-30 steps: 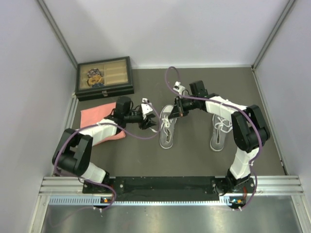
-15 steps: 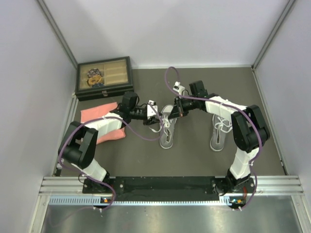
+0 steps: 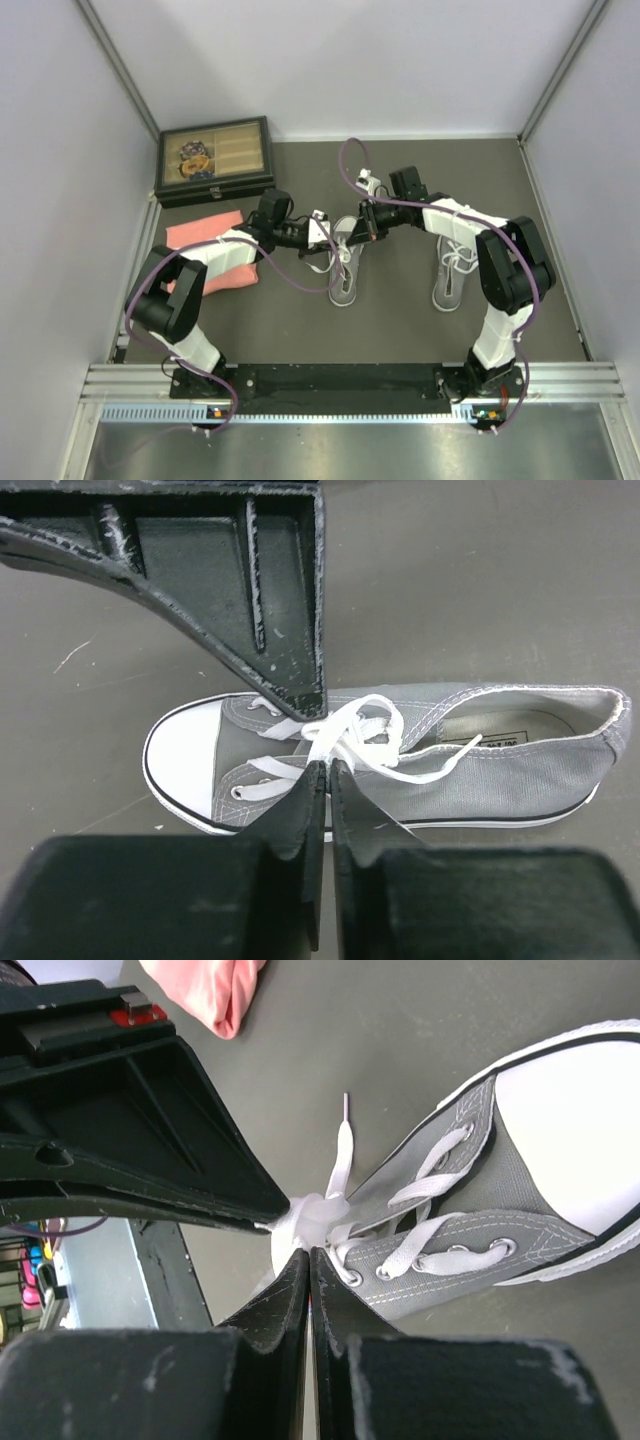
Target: Tie the shoes
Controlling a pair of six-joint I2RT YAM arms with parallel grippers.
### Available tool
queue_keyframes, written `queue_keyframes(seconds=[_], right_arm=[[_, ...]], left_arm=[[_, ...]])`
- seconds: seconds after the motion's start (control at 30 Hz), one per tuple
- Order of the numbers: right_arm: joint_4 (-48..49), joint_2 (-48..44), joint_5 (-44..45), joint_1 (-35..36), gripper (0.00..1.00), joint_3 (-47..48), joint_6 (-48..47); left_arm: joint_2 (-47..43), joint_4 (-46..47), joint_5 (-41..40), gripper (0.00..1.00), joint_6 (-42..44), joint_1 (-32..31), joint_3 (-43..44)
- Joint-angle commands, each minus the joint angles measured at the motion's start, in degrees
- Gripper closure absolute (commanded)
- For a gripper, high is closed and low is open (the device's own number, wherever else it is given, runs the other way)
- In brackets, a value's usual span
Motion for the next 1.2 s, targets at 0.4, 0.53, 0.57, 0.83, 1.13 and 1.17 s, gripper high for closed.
queue_keyframes(seconds=[0.4, 0.53, 0.57, 0.83, 1.13, 1.17], right_arm=[[-7.6, -7.9, 3.7, -1.6, 1.00, -2.6, -5.2], [-9.7, -8.4, 4.8, -2.0, 1.00, -3.6, -7.2], [-10.4, -8.4, 5.4, -2.2, 1.00, -3.9, -7.6], [-12.8, -9.2, 7.7, -3.6, 1.00, -4.6, -9.5], [-13.5, -9.6, 8.4, -3.9, 1.00, -5.3, -11.4], [-13.4, -9.5, 8.4, -3.9, 1.00, -5.4, -11.5]], left_arm=[[-4.9, 0.5, -1.8, 1.00, -3.1, 2.1, -2.2], [-5.2, -0.5, -1.7, 1.00, -3.3, 2.4, -2.8], [-5.3, -0.6, -1.8, 1.00, -3.4, 2.4, -3.0], [-4.6, 2.1, -3.4, 1.00, -9.4, 3.8, -3.5], [-2.6, 5.8, -4.7, 1.00, -16.6, 5.0, -2.8], [-2.0, 6.3, -4.7, 1.00, -17.1, 5.0, -2.7]])
